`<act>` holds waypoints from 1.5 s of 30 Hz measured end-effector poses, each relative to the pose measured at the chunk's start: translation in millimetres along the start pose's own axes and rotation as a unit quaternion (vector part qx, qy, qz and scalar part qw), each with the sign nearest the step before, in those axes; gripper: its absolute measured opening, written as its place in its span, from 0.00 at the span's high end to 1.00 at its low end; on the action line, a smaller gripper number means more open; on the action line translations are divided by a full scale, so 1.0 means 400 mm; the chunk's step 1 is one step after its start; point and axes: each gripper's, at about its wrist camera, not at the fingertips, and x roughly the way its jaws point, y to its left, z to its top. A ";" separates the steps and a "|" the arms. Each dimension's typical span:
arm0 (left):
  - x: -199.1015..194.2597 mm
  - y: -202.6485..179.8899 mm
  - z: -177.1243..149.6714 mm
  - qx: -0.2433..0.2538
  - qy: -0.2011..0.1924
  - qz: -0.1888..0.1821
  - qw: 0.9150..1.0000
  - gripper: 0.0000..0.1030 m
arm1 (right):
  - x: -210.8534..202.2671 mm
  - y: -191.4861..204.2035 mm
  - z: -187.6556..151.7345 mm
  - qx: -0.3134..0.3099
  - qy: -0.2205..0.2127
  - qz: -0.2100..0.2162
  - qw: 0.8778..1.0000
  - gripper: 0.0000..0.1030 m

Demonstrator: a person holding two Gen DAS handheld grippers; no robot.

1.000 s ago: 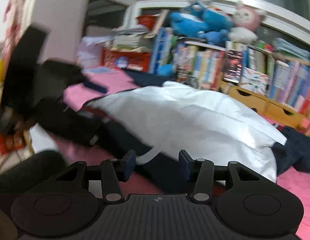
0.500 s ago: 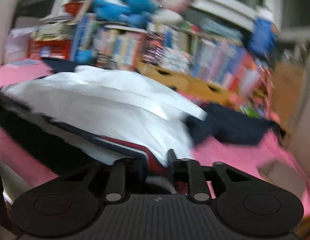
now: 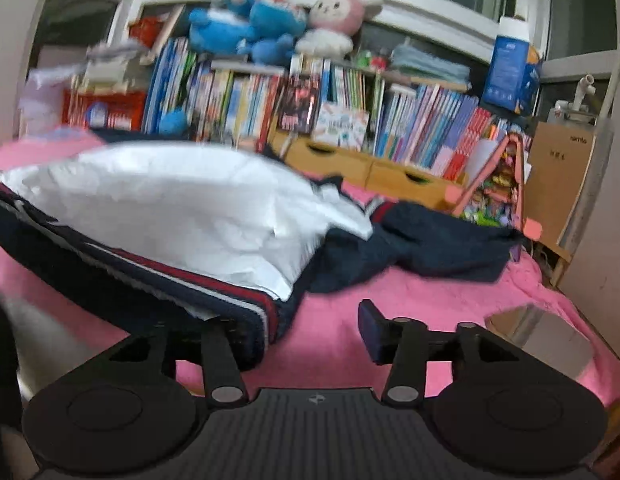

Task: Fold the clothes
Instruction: 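Lay the jacket flat on the blanket and open both grippers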

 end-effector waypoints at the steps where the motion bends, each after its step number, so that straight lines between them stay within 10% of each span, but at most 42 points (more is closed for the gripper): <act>1: -0.002 -0.012 -0.006 0.002 0.002 -0.004 1.000 0.01 | -0.003 -0.005 -0.009 -0.001 0.004 -0.005 1.000 0.51; 7: 0.003 -0.031 -0.007 -0.014 0.012 -0.016 1.000 0.00 | -0.006 -0.026 -0.049 -0.005 0.026 -0.024 0.999 0.32; 20: -0.072 0.085 -0.070 -0.045 0.012 -0.182 0.982 0.00 | -0.038 -0.108 -0.081 0.046 0.049 0.064 0.996 0.08; 29: -0.100 0.227 -0.070 -0.167 -0.001 -0.335 0.927 0.00 | -0.101 -0.173 -0.097 0.101 0.042 0.163 0.981 0.07; 37: -0.080 0.263 0.019 -0.186 -0.031 -0.288 0.939 0.00 | -0.123 -0.194 -0.059 0.124 0.015 0.176 0.976 0.07; 45: -0.018 0.081 0.144 -0.096 -0.056 -0.301 0.947 0.00 | -0.194 -0.263 -0.065 0.093 0.030 0.130 0.987 0.07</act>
